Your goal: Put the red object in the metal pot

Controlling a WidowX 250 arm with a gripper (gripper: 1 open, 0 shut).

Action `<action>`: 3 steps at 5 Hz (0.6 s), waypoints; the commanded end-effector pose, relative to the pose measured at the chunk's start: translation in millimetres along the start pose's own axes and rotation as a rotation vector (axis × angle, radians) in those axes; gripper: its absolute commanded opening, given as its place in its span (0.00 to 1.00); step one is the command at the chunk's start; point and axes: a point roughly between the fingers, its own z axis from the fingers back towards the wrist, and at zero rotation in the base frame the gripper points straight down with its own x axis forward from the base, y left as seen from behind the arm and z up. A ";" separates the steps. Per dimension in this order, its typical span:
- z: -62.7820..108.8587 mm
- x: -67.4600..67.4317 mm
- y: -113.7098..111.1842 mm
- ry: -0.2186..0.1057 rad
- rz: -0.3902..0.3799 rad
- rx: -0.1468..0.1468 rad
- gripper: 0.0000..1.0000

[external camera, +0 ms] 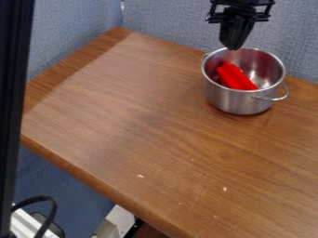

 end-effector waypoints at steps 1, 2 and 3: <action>28.2 -2.7 -4.0 -0.061 -0.027 -0.084 1.00; 22.2 -9.1 -13.2 -0.071 -0.068 -0.085 1.00; 29.2 -11.9 -17.4 -0.061 -0.116 -0.094 1.00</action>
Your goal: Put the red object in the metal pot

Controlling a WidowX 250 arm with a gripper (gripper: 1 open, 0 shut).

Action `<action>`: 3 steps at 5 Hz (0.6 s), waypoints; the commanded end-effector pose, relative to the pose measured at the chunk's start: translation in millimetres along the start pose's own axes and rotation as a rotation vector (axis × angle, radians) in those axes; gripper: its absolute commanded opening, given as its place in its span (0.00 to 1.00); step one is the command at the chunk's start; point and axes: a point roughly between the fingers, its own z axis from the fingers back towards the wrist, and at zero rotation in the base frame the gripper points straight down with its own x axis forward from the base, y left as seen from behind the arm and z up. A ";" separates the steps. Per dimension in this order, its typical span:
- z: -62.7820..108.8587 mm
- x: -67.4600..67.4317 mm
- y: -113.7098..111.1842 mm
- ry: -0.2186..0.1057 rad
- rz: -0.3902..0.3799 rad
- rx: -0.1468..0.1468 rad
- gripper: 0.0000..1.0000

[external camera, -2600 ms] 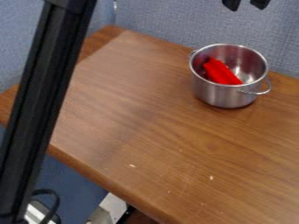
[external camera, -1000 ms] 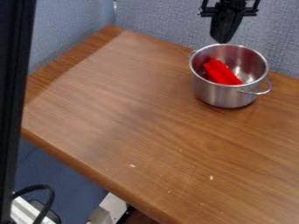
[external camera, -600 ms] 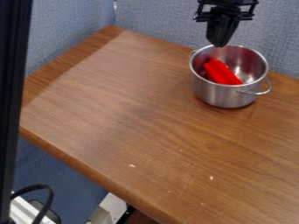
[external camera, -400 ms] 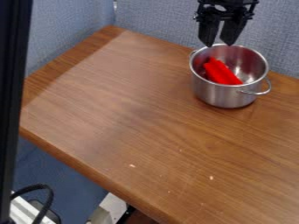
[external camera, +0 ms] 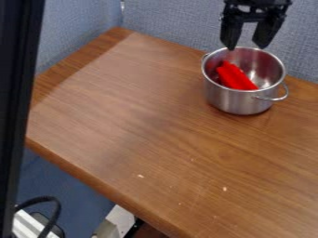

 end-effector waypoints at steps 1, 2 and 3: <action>19.6 6.5 13.1 -0.004 0.056 -0.045 1.00; 11.4 10.8 24.8 0.015 0.126 -0.047 1.00; 26.3 18.3 27.9 0.026 0.050 -0.047 1.00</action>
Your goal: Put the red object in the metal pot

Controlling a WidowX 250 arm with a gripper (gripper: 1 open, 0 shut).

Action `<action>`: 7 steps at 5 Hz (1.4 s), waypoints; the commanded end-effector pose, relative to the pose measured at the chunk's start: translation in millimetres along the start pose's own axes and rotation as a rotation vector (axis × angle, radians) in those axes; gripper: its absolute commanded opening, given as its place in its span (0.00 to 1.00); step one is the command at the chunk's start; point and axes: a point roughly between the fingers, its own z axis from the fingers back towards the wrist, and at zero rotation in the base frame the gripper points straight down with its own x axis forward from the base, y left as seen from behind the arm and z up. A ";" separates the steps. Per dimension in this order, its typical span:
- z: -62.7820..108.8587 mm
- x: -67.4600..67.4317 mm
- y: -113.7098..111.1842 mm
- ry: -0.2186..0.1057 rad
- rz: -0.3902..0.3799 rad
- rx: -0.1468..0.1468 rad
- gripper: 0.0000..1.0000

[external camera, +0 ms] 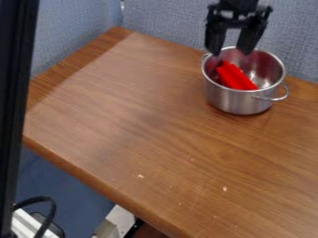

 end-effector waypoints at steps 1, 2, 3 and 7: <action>49.6 14.5 15.3 -0.054 -0.028 -0.095 1.00; 63.9 15.5 23.2 -0.054 -0.020 -0.096 1.00; 63.7 14.5 23.2 -0.049 -0.024 -0.086 1.00; 41.6 11.3 -5.5 -0.029 -0.077 -0.009 1.00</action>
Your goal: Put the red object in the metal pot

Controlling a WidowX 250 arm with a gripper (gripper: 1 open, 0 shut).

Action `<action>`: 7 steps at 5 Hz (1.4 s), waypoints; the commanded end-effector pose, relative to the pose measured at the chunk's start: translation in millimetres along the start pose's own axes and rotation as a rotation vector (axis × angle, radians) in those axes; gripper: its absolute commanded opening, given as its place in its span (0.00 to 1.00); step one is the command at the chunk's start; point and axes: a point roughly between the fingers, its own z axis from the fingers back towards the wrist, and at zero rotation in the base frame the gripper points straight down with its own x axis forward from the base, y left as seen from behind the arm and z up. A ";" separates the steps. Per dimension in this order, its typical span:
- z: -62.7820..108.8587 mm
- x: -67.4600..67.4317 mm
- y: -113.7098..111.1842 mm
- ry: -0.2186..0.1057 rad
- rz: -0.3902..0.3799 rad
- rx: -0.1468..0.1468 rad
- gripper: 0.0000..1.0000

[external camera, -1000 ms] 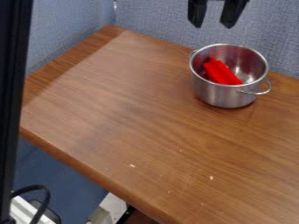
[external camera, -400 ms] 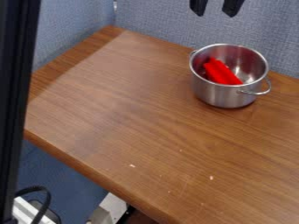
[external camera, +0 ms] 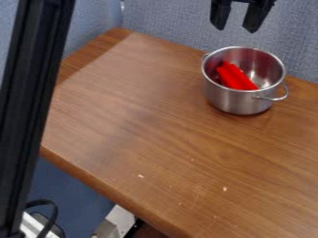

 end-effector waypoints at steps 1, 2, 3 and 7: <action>13.4 -1.1 2.9 -0.050 -0.041 -0.045 1.00; 5.7 0.5 10.3 -0.053 -0.062 -0.038 1.00; 11.4 6.3 24.4 -0.069 -0.057 -0.055 1.00; 44.2 7.5 39.0 -0.099 0.001 -0.065 0.00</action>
